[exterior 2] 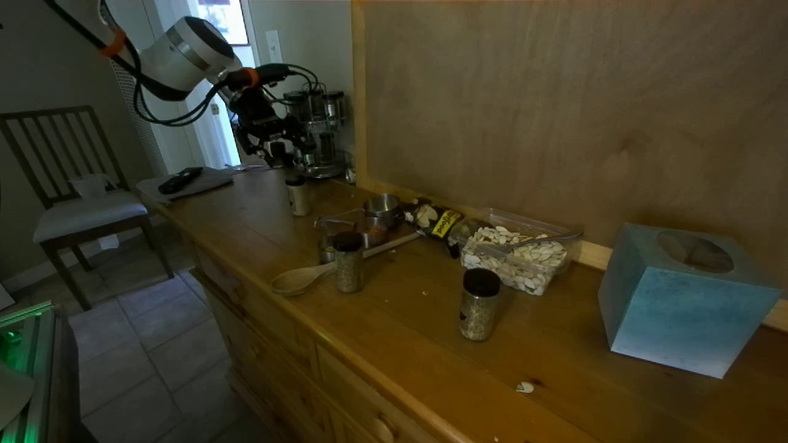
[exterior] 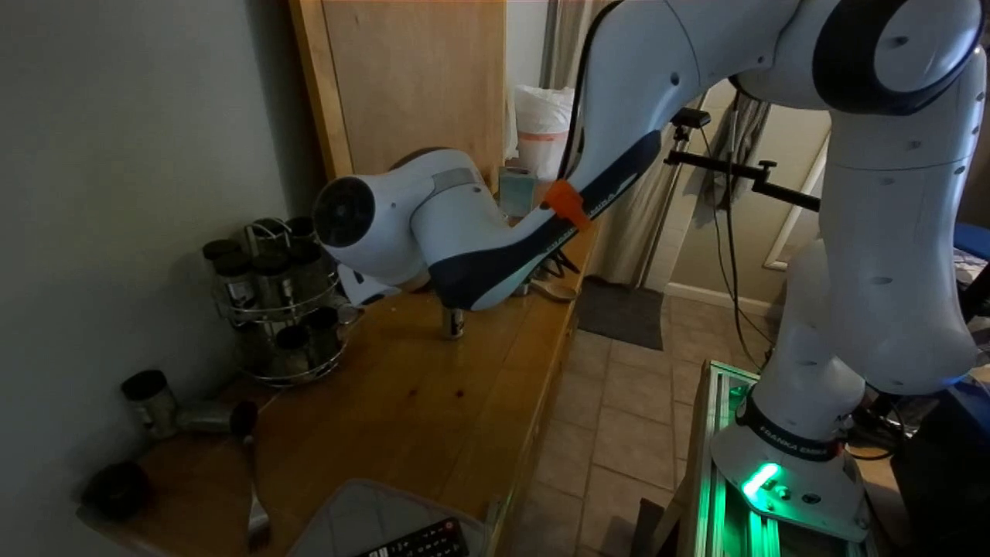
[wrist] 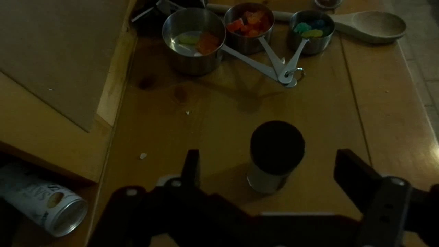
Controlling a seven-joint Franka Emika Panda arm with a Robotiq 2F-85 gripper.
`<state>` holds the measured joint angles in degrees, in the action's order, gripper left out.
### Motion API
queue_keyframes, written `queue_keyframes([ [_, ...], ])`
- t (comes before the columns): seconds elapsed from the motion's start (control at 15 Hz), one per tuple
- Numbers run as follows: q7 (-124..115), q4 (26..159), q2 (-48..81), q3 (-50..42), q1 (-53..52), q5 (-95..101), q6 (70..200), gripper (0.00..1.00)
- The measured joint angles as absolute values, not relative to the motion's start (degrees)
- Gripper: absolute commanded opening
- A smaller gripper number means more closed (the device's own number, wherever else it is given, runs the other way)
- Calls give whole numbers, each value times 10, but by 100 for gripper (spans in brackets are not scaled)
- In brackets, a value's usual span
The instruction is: Put the spice bottle upright
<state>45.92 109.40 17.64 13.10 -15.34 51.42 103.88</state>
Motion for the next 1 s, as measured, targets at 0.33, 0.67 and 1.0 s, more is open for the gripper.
queue_keyframes([
  [0.33,512,1125,85,142,-123,344,1061,100],
  [0.67,524,1250,-61,111,-92,254,1190,100],
  [1.0,523,1370,-173,73,-90,242,1302,100],
])
